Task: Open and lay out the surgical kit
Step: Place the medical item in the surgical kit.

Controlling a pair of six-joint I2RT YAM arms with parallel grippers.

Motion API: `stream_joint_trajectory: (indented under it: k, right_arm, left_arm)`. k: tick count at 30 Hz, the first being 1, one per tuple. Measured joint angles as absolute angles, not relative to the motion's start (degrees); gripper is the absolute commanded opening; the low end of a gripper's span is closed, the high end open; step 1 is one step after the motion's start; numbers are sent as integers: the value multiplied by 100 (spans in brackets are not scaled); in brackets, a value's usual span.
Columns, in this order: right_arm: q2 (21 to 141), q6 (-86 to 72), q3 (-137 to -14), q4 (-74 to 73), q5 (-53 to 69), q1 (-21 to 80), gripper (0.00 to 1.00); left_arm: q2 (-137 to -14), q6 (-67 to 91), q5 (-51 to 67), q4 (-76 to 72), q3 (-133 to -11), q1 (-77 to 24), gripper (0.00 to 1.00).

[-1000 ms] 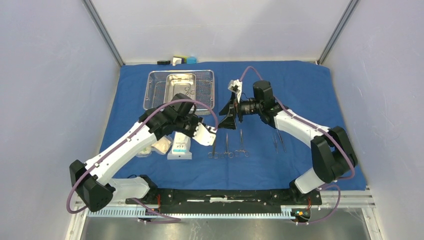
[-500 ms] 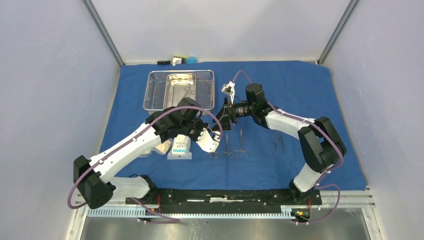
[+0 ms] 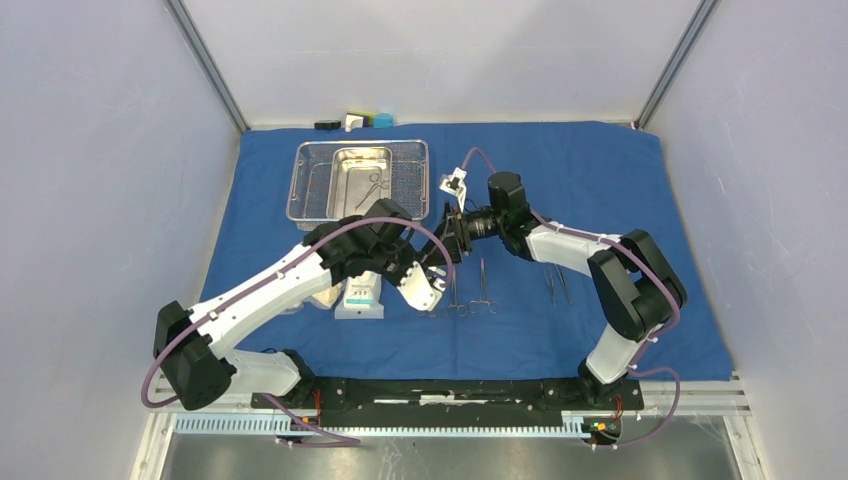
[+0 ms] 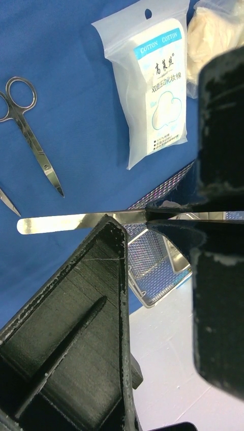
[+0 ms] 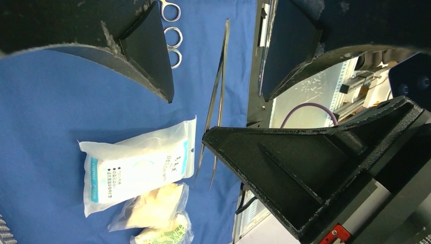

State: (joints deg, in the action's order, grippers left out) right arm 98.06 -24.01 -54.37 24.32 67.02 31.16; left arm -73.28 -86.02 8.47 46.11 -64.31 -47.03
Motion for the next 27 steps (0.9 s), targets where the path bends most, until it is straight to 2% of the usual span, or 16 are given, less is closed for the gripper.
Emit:
stream_joint_trajectory:
  k: [12,27]
  right_arm:
    - [9843,-1970,-5426,1931,6678,3194,62]
    - [9867,-1890,-5492,1798,6676,3267,44]
  left_arm:
    - [-7352,-8628,803,4609,-6431,-4742,2]
    - [-7395,-8643,801,4580,-6335,-4845,2]
